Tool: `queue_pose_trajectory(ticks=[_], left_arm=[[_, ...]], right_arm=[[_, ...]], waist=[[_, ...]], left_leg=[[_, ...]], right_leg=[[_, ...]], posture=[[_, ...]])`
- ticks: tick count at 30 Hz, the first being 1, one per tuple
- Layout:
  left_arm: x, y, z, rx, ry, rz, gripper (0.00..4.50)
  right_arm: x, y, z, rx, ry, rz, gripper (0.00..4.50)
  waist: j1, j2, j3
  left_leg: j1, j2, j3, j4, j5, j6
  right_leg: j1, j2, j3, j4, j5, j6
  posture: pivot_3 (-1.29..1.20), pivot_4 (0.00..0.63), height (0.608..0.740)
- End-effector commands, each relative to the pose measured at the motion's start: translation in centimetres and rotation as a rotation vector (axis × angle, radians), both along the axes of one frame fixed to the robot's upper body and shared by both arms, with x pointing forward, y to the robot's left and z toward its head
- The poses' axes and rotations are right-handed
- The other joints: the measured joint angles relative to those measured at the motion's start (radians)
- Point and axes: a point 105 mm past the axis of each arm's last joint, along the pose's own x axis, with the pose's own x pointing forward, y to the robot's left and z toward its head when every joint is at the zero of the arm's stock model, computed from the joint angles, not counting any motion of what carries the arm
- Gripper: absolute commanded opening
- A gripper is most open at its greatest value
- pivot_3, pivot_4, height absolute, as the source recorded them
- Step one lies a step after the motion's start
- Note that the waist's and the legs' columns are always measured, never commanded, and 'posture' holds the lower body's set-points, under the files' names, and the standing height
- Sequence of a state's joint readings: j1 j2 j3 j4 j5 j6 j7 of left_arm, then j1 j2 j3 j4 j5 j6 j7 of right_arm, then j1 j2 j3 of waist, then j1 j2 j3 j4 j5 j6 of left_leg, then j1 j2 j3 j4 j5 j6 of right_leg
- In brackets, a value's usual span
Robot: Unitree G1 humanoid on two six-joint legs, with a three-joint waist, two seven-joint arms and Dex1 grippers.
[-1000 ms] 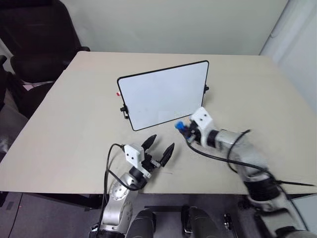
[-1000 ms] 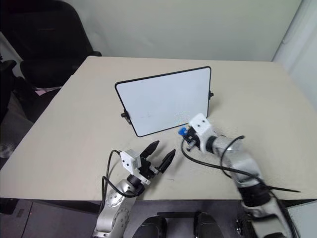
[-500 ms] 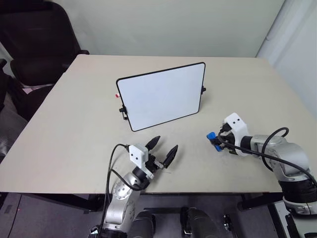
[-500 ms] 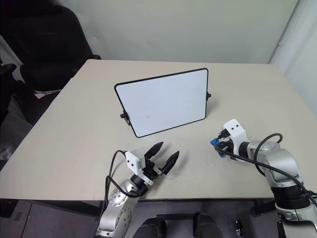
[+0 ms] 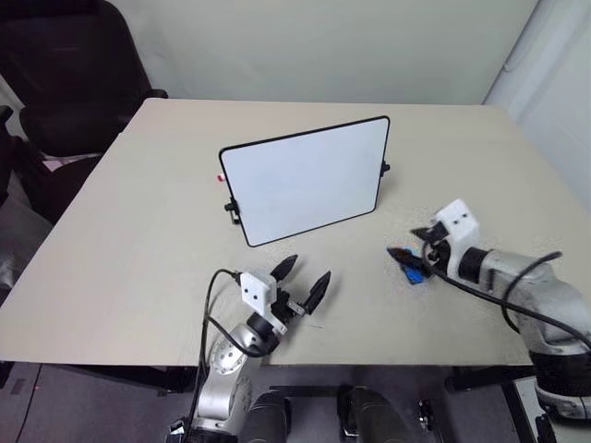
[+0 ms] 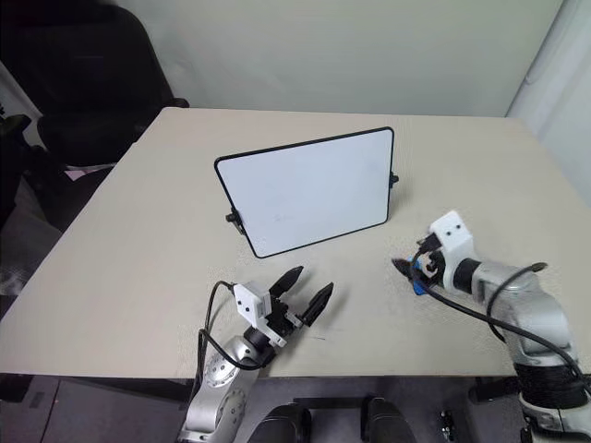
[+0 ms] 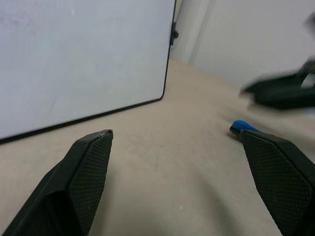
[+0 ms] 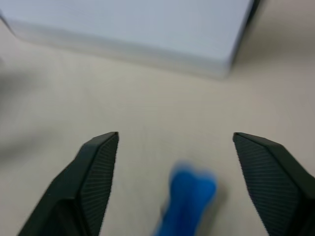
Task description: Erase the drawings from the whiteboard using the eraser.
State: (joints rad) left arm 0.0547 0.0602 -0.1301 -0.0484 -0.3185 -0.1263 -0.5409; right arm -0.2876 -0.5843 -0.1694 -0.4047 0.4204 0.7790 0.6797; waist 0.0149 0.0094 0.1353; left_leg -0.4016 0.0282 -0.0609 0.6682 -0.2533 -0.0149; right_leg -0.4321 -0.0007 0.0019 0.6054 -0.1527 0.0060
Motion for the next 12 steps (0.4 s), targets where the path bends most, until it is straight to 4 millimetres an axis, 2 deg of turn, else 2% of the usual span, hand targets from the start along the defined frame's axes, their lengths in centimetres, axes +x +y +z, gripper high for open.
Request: queue_pose_trajectory(ticks=[1,4,5,12], left_arm=[[-0.3,-0.1,1.2,-0.019,-0.045,-0.003,4.50],[-0.4,0.0,1.2,-0.018,-0.047,0.001,4.50],[-0.4,0.1,1.3,-0.018,-0.048,0.004,4.50],[-0.1,0.7,1.7,-0.009,-0.074,0.014,4.50]], right_arm=[[-1.7,1.7,2.1,0.133,-0.107,0.093,3.92],[-2.5,2.9,3.3,0.218,-0.285,0.097,3.92],[-2.5,3.1,3.2,0.241,-0.311,0.088,3.92],[-1.4,4.0,1.1,0.309,-0.248,0.058,3.92]], waist=[[0.000,0.000,0.000],[-0.001,0.000,0.000],[-0.001,0.000,0.000],[-0.004,0.000,0.000]], left_leg=[[0.001,0.000,0.001,0.000,-0.001,0.001],[0.002,0.001,0.005,0.000,-0.002,0.002],[0.002,0.001,0.006,0.001,-0.002,0.003],[0.004,0.002,0.007,0.005,-0.003,0.005]], right_leg=[[0.000,0.001,0.001,0.000,-0.001,0.000],[0.000,0.002,0.002,0.000,-0.001,0.000],[0.000,0.003,0.003,0.000,-0.001,0.000],[0.001,0.002,0.006,0.004,0.000,-0.001]], posture=[[0.00,0.150,0.740],[0.00,0.150,0.740],[0.00,0.150,0.740],[0.00,0.150,0.740]])
